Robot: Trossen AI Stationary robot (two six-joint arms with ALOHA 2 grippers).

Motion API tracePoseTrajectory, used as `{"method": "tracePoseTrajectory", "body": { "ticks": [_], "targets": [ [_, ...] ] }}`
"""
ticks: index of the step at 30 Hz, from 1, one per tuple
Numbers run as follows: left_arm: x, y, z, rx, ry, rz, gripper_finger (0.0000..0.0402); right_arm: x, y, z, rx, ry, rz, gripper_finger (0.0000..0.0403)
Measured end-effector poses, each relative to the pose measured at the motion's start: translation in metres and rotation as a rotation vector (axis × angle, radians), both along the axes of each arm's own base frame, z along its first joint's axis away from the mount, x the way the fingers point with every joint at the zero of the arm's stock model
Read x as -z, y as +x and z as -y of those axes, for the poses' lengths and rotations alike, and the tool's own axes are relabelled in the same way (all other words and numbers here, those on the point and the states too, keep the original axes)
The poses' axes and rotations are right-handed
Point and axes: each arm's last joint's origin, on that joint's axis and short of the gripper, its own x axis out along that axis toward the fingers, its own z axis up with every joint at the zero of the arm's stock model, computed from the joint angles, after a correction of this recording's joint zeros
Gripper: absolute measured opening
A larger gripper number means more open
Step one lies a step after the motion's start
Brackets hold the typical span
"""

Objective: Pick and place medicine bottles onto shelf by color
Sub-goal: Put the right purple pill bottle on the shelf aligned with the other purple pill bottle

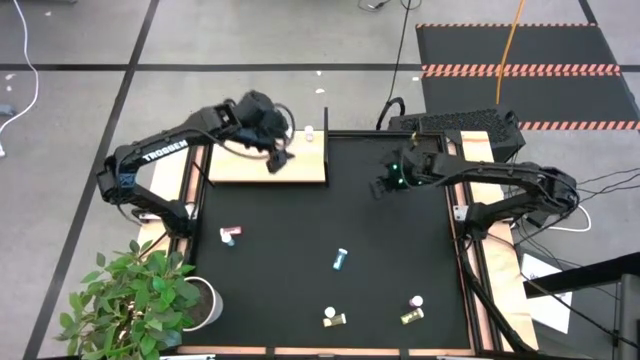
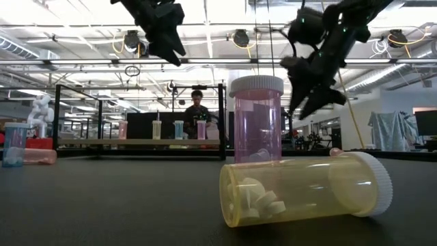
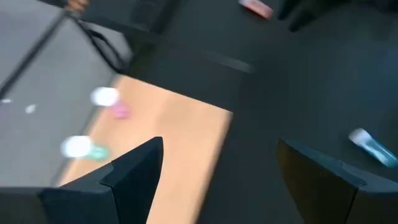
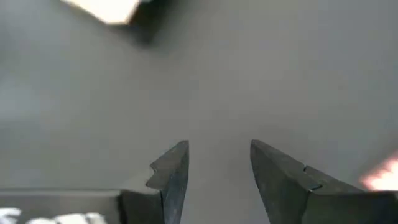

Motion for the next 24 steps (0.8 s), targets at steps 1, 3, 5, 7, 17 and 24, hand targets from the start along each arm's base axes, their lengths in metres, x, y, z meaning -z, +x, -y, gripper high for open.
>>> {"method": "tracePoseTrajectory", "body": {
  "ticks": [1,3,5,7,17,24],
  "targets": [
    [0.004,0.002,0.005,0.007,-0.017,-0.006,0.0312,-0.001,0.003,-0.005,0.000,0.013,0.021,0.0164],
    [0.011,0.007,0.013,-0.011,-0.054,-0.007,0.0312,0.000,0.006,-0.015,0.038,0.074,0.036,0.0164],
    [0.021,0.016,0.019,-0.054,-0.078,0.027,0.0312,0.000,0.008,-0.026,0.048,0.131,0.036,0.0164],
    [0.032,0.025,0.026,-0.079,-0.117,0.078,0.0312,0.002,0.008,-0.039,0.029,0.158,0.003,0.0164],
    [0.054,0.059,0.070,0.107,-0.019,0.585,0.0312,0.000,-0.003,-0.118,-0.583,0.176,-0.096,0.0164],
    [0.053,0.078,0.115,0.151,0.026,0.736,0.0312,-0.004,-0.043,-0.159,-0.950,0.087,-0.275,0.0164]
  ]
}}
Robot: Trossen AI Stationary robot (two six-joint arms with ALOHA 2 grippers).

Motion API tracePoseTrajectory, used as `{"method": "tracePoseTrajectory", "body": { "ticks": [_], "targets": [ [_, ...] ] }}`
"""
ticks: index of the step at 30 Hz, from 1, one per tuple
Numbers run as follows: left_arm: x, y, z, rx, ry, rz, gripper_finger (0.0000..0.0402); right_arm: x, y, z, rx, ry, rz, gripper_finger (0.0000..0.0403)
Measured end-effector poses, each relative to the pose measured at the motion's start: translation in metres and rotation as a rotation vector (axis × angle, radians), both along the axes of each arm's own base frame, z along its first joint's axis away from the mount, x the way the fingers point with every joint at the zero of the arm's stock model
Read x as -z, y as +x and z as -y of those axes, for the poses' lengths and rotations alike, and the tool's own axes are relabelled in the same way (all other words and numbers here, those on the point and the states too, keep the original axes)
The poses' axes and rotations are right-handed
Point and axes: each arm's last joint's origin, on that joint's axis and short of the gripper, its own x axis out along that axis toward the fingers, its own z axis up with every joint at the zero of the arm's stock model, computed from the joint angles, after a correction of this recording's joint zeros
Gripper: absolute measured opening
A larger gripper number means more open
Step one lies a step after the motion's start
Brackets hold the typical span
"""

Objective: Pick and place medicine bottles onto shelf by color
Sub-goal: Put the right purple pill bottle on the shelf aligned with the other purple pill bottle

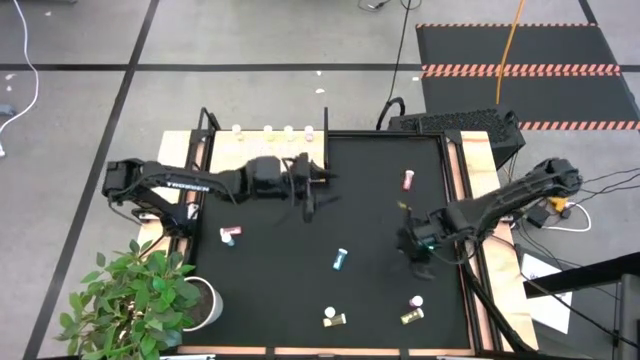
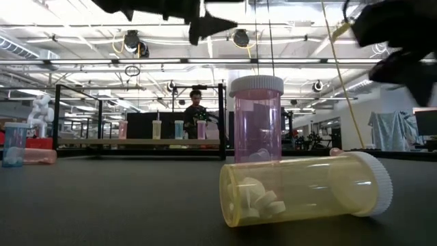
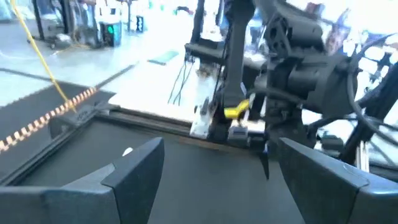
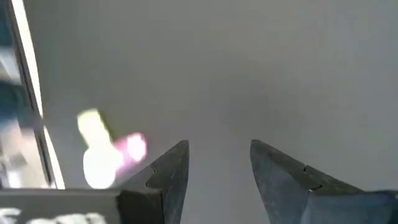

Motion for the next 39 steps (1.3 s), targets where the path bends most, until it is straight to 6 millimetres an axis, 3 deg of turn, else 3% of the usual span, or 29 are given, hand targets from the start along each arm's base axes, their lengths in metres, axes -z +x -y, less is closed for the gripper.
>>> {"method": "tracePoseTrajectory", "body": {
  "ticks": [5,11,17,23,39],
  "targets": [
    [0.009,0.013,0.039,-0.031,-0.021,-0.024,0.0312,-0.011,-0.028,-0.013,-0.240,-0.081,0.105,0.0164],
    [0.024,0.016,0.070,-0.069,0.019,-0.094,0.0312,0.020,-0.048,-0.031,-0.430,0.049,0.282,0.0164],
    [0.024,0.013,0.077,-0.076,-0.055,-0.104,0.0312,0.054,-0.055,-0.049,-0.492,0.203,0.549,0.0164],
    [0.023,0.012,0.082,-0.066,-0.080,-0.098,0.0312,0.086,-0.065,-0.046,-0.399,0.156,0.494,0.0164],
    [0.023,0.014,0.071,-0.098,-0.082,-0.091,0.0312,0.108,-0.052,-0.055,-0.321,-0.006,0.578,0.0165]
  ]
}}
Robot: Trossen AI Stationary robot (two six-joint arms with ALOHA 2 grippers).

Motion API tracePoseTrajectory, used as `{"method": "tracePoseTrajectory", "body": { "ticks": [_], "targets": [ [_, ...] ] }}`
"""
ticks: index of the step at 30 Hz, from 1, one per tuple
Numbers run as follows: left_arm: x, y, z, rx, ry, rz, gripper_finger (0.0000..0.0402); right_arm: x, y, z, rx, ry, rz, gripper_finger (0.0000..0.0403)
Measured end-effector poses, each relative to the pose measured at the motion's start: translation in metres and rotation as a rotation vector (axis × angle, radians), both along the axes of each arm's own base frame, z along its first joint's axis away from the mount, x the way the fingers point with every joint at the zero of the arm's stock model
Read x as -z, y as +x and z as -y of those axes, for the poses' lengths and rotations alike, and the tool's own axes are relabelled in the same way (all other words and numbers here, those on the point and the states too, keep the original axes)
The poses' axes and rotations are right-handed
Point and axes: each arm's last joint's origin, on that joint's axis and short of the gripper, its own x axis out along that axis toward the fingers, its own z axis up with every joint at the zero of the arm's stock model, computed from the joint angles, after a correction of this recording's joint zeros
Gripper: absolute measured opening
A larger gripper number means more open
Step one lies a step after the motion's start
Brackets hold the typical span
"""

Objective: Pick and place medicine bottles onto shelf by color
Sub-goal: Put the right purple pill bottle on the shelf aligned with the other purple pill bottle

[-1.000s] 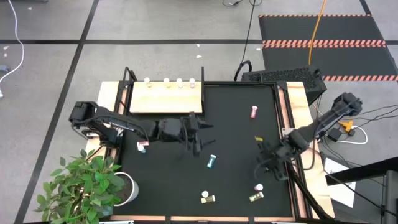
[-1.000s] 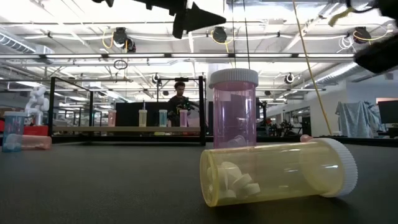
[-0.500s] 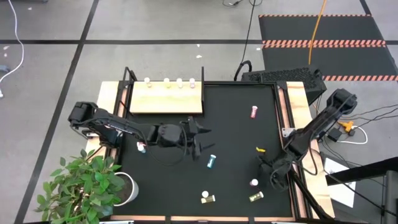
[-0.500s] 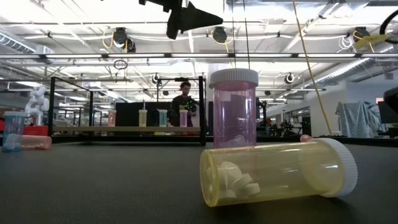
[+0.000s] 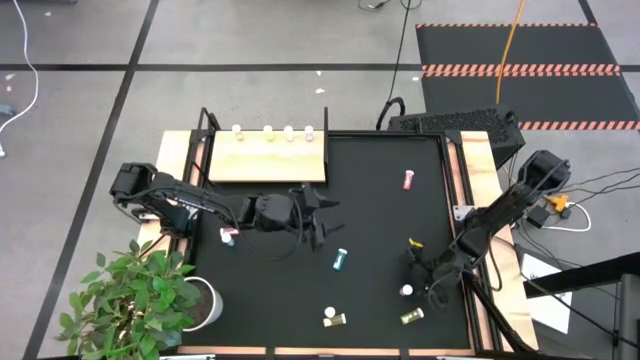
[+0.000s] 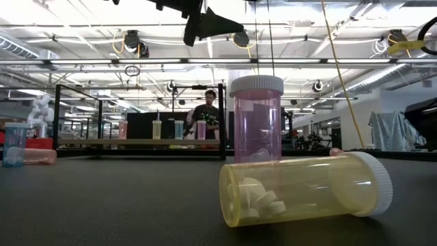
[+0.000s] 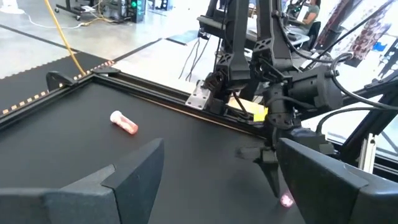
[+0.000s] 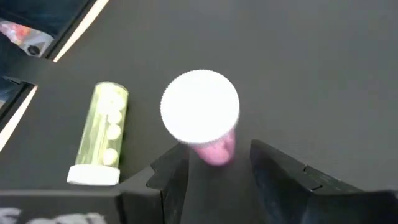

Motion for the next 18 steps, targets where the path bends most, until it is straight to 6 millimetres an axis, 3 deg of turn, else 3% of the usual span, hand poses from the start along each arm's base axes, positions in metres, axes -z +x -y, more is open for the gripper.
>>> {"method": "tracePoseTrajectory", "body": {
  "ticks": [10,18],
  "targets": [
    [0.000,0.000,-0.002,-0.005,-0.001,0.003,0.0312,0.012,0.008,-0.007,-0.026,-0.015,0.038,0.0162],
    [-0.005,0.002,-0.002,-0.003,0.002,0.014,0.0312,0.012,0.009,-0.008,-0.018,-0.009,0.048,0.0102]
  ]
}}
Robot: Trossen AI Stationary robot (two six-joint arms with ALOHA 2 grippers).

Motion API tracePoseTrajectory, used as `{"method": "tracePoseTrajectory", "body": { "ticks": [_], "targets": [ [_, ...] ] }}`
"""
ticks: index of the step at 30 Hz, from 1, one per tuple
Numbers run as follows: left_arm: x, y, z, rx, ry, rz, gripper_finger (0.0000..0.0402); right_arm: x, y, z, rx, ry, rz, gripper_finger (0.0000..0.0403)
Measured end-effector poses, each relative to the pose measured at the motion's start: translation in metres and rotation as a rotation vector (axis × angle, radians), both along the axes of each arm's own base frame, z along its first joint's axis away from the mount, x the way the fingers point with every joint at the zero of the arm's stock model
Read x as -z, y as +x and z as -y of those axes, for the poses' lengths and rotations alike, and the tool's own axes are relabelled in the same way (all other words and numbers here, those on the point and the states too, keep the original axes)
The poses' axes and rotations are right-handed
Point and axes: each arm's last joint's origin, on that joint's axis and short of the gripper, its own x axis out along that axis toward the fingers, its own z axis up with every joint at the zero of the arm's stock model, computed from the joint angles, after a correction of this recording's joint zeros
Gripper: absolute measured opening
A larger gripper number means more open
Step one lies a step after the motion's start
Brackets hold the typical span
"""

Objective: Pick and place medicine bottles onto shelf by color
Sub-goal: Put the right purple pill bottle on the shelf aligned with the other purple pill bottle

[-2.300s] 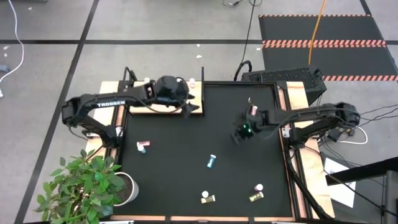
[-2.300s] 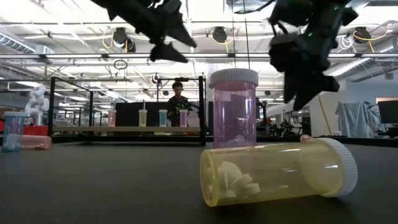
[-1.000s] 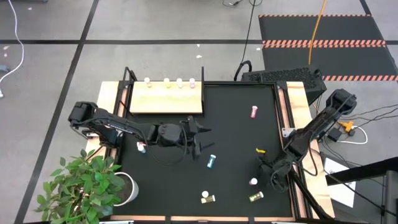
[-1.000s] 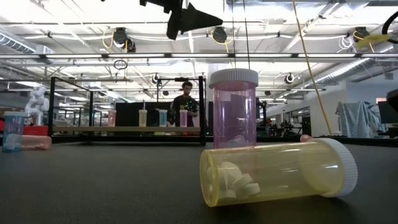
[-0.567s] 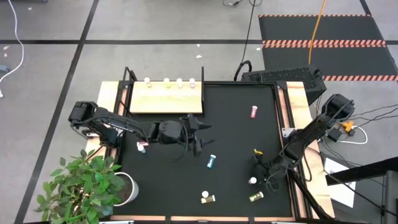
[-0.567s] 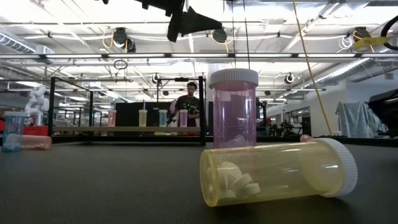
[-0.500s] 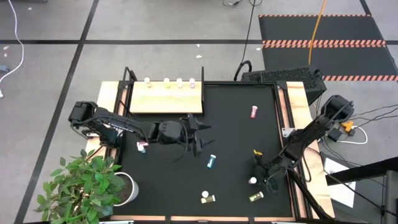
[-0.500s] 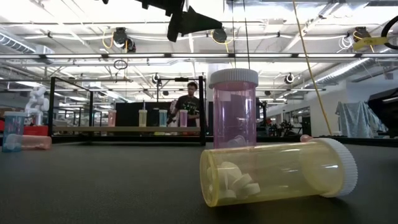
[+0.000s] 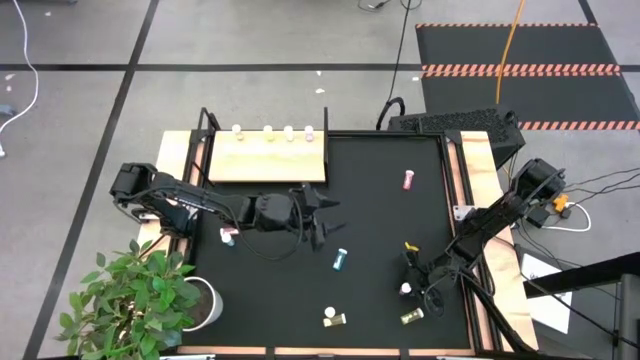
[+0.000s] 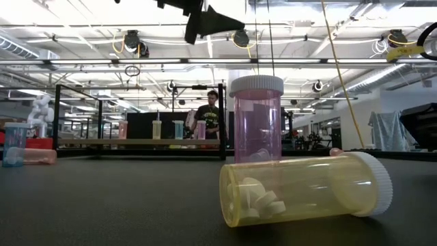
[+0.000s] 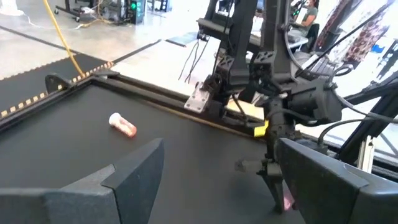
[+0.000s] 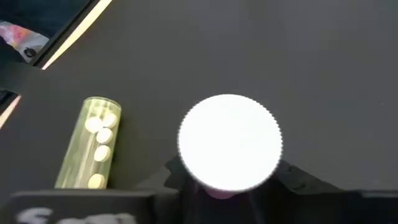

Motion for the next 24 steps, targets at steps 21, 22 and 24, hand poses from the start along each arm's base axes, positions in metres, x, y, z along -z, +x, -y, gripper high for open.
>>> {"method": "tracePoseTrajectory", "body": {
  "ticks": [21,22,24],
  "targets": [
    [-0.036,0.010,-0.008,0.103,0.037,-0.023,0.0312,-0.104,0.078,0.070,0.272,-0.116,-0.043,0.0102],
    [-0.036,0.010,-0.009,0.117,0.036,-0.023,0.0312,-0.110,0.082,0.076,0.312,-0.118,-0.023,0.0102],
    [-0.035,0.011,-0.010,0.138,0.027,-0.027,0.0312,-0.120,0.090,0.089,0.396,-0.120,0.006,0.0102]
  ]
}}
